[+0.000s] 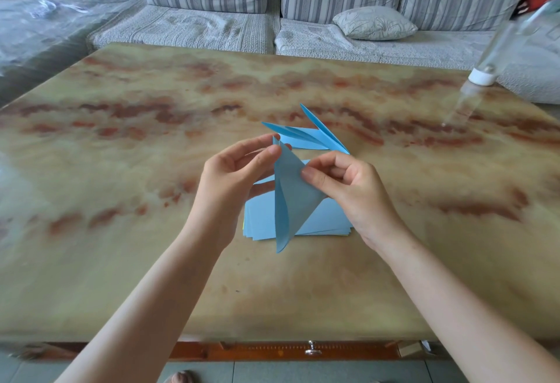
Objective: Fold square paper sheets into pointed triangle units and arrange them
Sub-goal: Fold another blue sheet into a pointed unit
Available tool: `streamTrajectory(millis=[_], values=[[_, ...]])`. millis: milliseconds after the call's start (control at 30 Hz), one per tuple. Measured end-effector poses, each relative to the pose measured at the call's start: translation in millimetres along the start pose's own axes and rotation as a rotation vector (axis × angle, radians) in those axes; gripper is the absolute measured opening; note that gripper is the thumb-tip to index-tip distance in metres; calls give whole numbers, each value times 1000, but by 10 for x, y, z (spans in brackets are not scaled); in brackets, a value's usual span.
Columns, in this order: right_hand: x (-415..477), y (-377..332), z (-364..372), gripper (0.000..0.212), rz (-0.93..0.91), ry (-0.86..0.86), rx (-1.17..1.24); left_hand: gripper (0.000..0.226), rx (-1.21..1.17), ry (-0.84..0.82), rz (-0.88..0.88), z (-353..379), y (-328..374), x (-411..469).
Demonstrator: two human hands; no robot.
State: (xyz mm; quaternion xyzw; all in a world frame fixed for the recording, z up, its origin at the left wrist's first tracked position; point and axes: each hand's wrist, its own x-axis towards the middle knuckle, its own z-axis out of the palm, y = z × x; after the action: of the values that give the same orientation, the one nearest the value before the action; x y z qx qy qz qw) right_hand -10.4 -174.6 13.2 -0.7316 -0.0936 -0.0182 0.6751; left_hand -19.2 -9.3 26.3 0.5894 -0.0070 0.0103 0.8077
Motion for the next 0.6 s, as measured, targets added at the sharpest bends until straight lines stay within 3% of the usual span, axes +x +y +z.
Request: streamTrajectory(millis=[600], values=[[-34, -64, 20, 5, -31, 67, -53, 13, 80, 79, 72, 49, -10, -46]])
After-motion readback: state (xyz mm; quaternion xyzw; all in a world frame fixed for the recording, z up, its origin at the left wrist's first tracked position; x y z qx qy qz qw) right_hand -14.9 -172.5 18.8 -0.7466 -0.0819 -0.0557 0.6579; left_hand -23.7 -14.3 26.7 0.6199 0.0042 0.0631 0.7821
